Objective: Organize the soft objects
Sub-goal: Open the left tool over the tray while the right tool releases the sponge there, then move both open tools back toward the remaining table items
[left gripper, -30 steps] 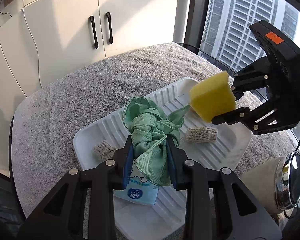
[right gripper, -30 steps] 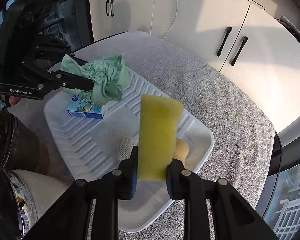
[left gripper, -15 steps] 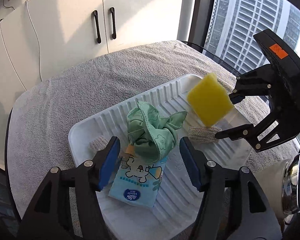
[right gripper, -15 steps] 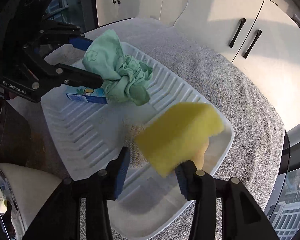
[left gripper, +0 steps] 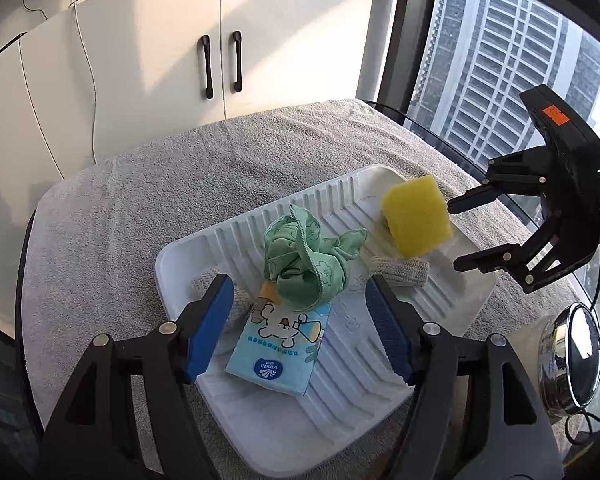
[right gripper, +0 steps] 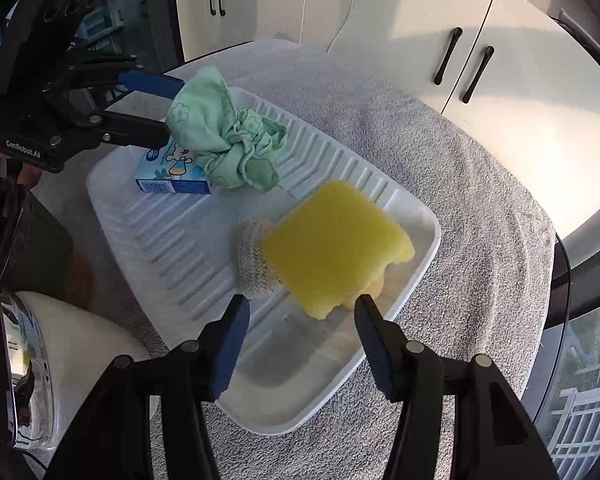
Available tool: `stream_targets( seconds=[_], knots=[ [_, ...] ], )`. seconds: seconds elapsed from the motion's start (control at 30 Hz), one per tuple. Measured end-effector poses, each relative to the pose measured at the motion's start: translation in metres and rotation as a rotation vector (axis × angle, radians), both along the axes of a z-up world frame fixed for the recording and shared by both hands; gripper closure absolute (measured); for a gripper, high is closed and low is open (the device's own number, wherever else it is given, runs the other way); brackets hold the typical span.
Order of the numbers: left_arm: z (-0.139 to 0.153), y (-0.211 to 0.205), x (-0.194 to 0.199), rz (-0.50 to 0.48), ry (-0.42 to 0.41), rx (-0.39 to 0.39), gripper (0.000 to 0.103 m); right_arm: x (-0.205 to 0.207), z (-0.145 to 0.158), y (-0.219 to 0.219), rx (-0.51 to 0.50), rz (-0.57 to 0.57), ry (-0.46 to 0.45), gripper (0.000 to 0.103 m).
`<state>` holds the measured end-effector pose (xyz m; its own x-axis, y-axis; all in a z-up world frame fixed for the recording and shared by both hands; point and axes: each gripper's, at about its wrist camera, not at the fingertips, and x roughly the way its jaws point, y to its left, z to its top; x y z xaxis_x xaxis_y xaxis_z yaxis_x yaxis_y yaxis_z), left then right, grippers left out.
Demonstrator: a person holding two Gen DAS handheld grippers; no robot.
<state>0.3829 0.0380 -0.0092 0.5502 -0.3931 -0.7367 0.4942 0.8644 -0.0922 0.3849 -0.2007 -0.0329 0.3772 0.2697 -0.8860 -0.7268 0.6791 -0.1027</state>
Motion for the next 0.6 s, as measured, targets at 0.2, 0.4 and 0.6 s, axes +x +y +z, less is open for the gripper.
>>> stream_targets(
  seconds=[0.2, 0.4, 0.6],
  knots=[
    [0.007, 0.006, -0.008, 0.022, -0.013, -0.002, 0.033, -0.009, 0.013, -0.009, 0.007, -0.022, -0.026, 0.039],
    [0.013, 0.014, -0.018, 0.052, -0.044, -0.002, 0.0, -0.013, 0.026, -0.014, 0.016, -0.069, -0.07, 0.025],
    [0.021, 0.03, -0.033, 0.111, -0.089, 0.026, 0.0, -0.019, 0.044, -0.023, 0.042, -0.106, -0.142, 0.0]
  ],
)
